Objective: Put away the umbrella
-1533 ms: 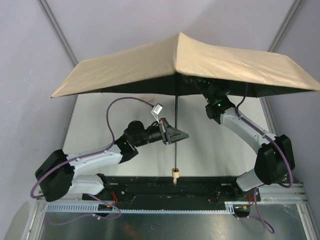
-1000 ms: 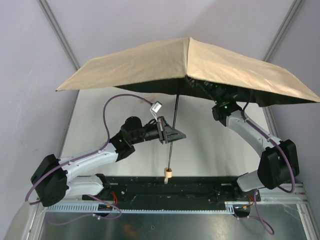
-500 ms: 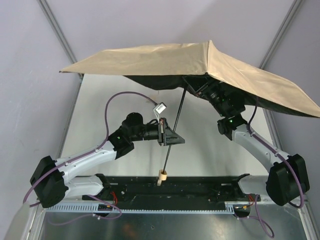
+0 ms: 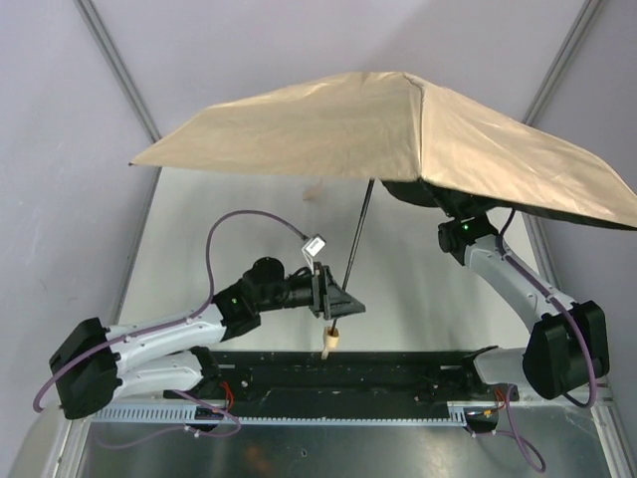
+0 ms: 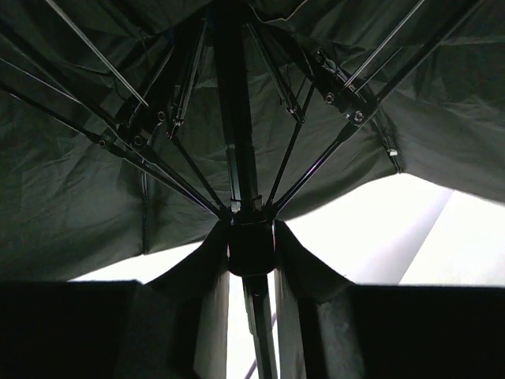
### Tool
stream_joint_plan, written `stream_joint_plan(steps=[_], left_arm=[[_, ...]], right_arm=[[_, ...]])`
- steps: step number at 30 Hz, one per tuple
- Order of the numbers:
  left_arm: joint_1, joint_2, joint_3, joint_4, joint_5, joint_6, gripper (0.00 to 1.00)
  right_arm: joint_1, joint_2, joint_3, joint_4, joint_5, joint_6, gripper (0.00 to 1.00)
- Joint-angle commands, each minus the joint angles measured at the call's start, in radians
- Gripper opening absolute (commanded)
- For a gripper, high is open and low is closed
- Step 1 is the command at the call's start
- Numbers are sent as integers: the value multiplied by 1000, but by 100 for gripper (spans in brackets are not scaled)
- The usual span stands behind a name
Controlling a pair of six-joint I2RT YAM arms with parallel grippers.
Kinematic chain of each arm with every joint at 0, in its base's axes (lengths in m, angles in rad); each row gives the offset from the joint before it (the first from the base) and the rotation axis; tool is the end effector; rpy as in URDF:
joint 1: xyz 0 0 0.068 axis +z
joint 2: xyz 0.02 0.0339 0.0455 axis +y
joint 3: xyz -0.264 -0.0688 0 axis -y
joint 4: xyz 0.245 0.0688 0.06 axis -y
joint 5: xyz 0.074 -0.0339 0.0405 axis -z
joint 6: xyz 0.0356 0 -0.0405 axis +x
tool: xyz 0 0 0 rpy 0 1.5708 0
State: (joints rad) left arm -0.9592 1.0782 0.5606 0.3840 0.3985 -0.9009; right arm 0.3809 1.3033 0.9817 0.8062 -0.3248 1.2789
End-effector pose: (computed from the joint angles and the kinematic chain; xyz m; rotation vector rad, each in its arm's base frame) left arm 0.1286 -0.2074 0.2628 0.4097 1.9810 -1.6372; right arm 0.2715 0.1209 0.3978 0.2329 1.2517 1.6379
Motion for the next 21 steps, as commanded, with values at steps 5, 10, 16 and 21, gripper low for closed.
stream_joint_plan(steps=[5,10,16,21], left_arm=[[-14,-134,-92,-21,-99,14,21],[14,-73,64,-74,-102,92,1],[79,4,294,-152,-121,192,0],[109,24,367,-169,-130,221,0]], right_arm=[[-82,8,138,13,-69,19,0],[-45,-14,136,-161,-113,-64,0],[140,-99,-2,-288,-92,-173,0],[224,-185,-144,-329,-59,-171,0]])
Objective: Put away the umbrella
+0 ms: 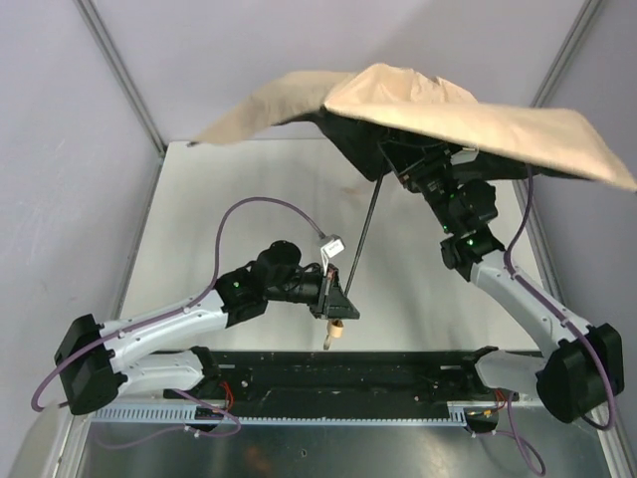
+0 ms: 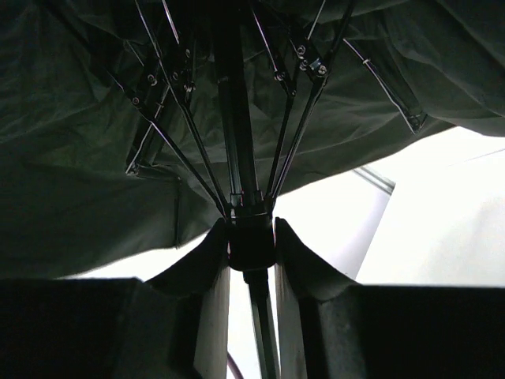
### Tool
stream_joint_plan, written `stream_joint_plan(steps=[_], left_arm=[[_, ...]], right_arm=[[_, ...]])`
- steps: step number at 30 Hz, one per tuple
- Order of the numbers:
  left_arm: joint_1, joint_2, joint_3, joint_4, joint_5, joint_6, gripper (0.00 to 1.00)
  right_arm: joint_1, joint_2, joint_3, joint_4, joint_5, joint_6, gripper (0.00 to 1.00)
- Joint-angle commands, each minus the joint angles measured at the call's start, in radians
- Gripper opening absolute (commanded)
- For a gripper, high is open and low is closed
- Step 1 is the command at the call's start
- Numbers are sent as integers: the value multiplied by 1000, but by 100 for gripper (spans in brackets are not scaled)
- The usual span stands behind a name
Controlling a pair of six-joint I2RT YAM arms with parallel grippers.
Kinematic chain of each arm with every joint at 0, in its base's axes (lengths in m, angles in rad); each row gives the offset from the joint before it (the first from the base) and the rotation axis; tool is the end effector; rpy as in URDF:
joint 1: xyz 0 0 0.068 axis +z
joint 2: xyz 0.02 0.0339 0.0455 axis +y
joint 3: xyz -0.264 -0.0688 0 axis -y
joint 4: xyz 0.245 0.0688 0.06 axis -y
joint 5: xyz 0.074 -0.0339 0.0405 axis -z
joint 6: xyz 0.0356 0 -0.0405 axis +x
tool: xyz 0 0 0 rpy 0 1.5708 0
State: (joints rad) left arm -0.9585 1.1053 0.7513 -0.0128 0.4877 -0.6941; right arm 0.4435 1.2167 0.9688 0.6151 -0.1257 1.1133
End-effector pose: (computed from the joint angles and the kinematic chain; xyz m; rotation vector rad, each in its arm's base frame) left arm 0.1303 -0.2146 0.2829 0.6643 2.1361 -1.4860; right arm 0.2535 0.1253 0.3984 0.3223 1.2974 1.4207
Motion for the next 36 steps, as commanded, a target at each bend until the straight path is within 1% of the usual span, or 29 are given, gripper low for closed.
stream_joint_plan(steps=[1,4,6,8,11,13,16,19,23,30,36], left_arm=[[108,-2,180,228,-224,17,0],[109,2,184,228,-242,13,0],[110,11,186,228,-251,2,0],[109,23,183,228,-261,-34,0],[109,44,176,229,-274,-94,0],[114,68,178,229,-280,-119,0],[136,105,194,229,-282,-156,0],[180,135,207,228,-272,-199,0],[232,152,206,227,-251,-225,0],[246,143,188,229,-256,-226,0],[253,151,193,229,-249,-207,0]], right_arm=[[179,-117,-155,-147,-243,-6,0],[235,-156,-212,-167,-195,-12,0],[240,-171,-226,-181,-188,-28,0],[201,-183,-228,-186,-209,-37,0],[92,-178,-229,-169,-272,-14,0],[64,-161,-230,-173,-302,-5,0],[103,-143,-243,-188,-289,-19,0],[189,-136,-282,-157,-242,-15,0],[277,-111,-333,-56,-193,20,0],[288,-42,-353,65,-201,80,0],[300,-15,-356,42,-175,64,0]])
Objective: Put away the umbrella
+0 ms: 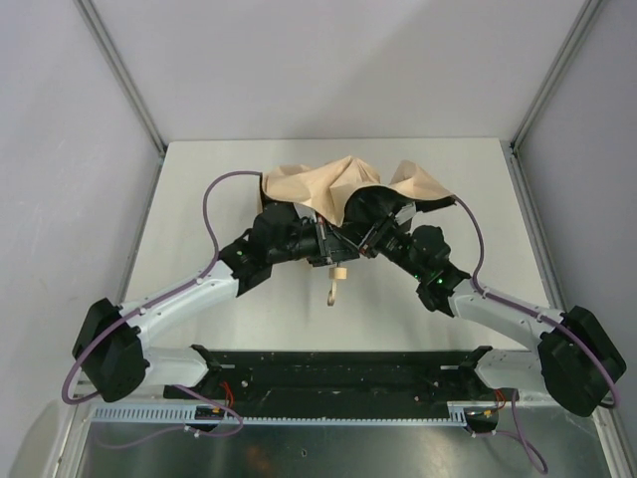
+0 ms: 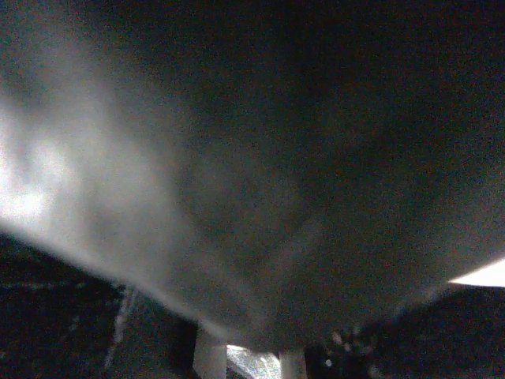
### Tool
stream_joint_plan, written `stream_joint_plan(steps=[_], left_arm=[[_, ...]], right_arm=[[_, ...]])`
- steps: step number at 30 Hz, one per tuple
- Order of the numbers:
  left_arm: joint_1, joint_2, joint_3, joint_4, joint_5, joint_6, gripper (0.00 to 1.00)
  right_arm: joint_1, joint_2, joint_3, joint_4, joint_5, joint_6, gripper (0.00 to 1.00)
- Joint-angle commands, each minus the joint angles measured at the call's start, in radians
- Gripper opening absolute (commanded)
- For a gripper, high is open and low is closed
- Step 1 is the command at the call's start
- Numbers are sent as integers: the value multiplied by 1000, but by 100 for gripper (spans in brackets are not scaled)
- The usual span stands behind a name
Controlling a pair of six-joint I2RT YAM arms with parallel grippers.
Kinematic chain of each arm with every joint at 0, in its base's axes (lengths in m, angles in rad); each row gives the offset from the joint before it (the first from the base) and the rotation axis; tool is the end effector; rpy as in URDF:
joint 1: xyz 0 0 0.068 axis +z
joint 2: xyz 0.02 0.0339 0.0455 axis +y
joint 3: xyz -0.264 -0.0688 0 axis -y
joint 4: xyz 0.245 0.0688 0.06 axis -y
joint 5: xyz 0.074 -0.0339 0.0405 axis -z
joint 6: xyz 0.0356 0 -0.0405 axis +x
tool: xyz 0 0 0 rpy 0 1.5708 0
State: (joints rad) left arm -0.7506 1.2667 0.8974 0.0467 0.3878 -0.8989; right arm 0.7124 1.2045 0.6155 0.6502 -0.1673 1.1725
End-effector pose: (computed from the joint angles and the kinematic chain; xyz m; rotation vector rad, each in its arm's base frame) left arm 0.2047 -0.2094 0.2990 0.1433 2.1577 -1.4177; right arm 0.2015 0.1819 0.2804 0.2462 1.7326 1.5852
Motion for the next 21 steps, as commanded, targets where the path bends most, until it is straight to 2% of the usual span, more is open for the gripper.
stream_joint_plan(steps=[1,10,11,12,14,16,20,21], left_arm=[[49,-13,44,170,-147,1,0],[54,-92,-71,172,-102,-9,1],[54,-106,-81,172,-86,-9,6],[54,-122,-92,172,-64,-5,15],[54,-168,-123,173,-33,11,42],[56,-245,-172,173,-18,32,62],[59,-472,-284,160,-8,80,91],[59,-526,-308,142,-6,85,95]], right_arm=[[37,-10,-5,-4,-125,-3,0],[28,-9,9,47,-130,-14,0],[30,-5,9,61,-134,-18,0],[31,-2,9,80,-141,-25,0],[30,1,10,120,-162,-58,0],[17,0,10,173,-203,-111,0],[-53,7,22,255,-348,-220,0],[-87,10,24,272,-382,-229,0]])
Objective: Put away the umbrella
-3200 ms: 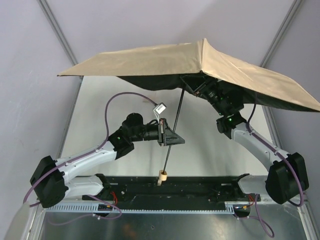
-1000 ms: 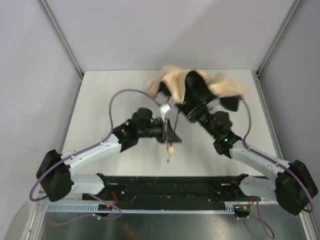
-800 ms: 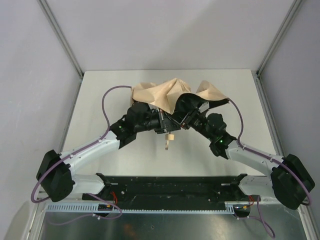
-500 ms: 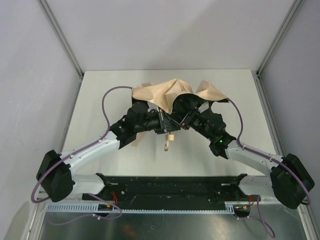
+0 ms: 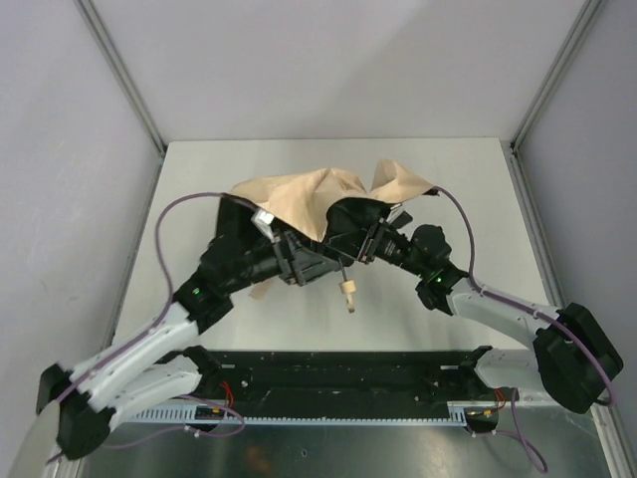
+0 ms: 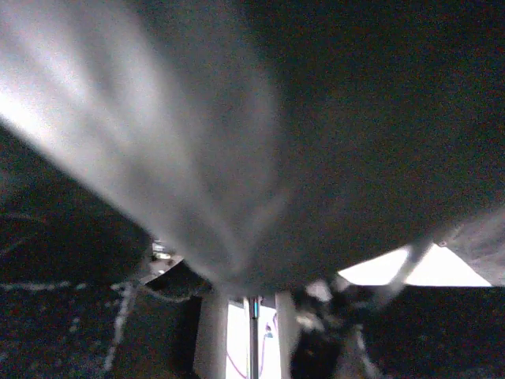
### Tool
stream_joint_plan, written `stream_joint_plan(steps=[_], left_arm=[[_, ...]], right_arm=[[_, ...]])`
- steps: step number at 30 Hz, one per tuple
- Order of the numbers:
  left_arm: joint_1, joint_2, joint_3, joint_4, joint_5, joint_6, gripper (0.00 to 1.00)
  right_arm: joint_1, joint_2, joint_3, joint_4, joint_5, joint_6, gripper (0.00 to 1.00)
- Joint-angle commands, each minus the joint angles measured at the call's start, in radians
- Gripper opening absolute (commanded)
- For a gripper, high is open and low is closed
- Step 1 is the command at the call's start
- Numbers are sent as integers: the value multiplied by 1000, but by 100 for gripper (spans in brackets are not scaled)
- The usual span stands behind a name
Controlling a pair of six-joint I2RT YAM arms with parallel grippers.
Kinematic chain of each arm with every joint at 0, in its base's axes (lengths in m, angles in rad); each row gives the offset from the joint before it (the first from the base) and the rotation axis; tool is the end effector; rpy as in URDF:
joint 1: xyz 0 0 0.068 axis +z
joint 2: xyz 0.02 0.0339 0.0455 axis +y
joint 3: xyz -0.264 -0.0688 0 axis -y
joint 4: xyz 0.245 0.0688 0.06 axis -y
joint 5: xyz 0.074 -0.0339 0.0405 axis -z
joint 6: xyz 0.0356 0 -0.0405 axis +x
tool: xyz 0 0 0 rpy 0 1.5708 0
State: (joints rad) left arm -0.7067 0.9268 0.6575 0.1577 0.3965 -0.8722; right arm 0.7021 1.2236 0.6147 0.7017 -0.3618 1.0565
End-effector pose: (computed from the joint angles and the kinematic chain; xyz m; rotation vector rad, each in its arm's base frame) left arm 0.1582 -0.1532 0.3054 0.1819 1.9092 -1.4654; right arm 0.1998 0.1855 0.2808 -0.0362 1.7332 1.6350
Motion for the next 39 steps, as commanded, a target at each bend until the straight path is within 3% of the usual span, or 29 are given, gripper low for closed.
stream_joint_plan(steps=[1,5,10,16,20,21,23,25,28,34,39], left_arm=[[15,-232,-87,9,-14,61,98],[16,-367,-144,-84,-36,35,99],[17,-397,-181,-90,-6,-1,92],[15,-360,-118,-86,176,83,99],[15,-418,-70,-69,329,170,83],[15,-459,-55,-65,343,197,81],[15,-529,0,-66,343,262,89],[16,-573,89,-92,303,326,96],[15,-595,187,-115,168,363,99],[16,-494,240,-270,-428,155,99],[23,-309,293,-305,-534,44,99]], right_arm=[[-104,-7,26,231,-209,-112,0],[-230,-6,28,279,-263,-41,0],[-302,-15,48,316,-281,16,0],[-326,17,55,300,-277,-35,0],[-378,71,56,390,-354,-87,0],[-395,88,56,434,-399,-108,0],[-431,126,57,544,-501,-124,0],[-470,175,58,674,-607,-90,0],[-519,228,58,837,-719,11,0],[-485,156,29,871,-815,51,0],[-453,57,3,869,-817,117,0]])
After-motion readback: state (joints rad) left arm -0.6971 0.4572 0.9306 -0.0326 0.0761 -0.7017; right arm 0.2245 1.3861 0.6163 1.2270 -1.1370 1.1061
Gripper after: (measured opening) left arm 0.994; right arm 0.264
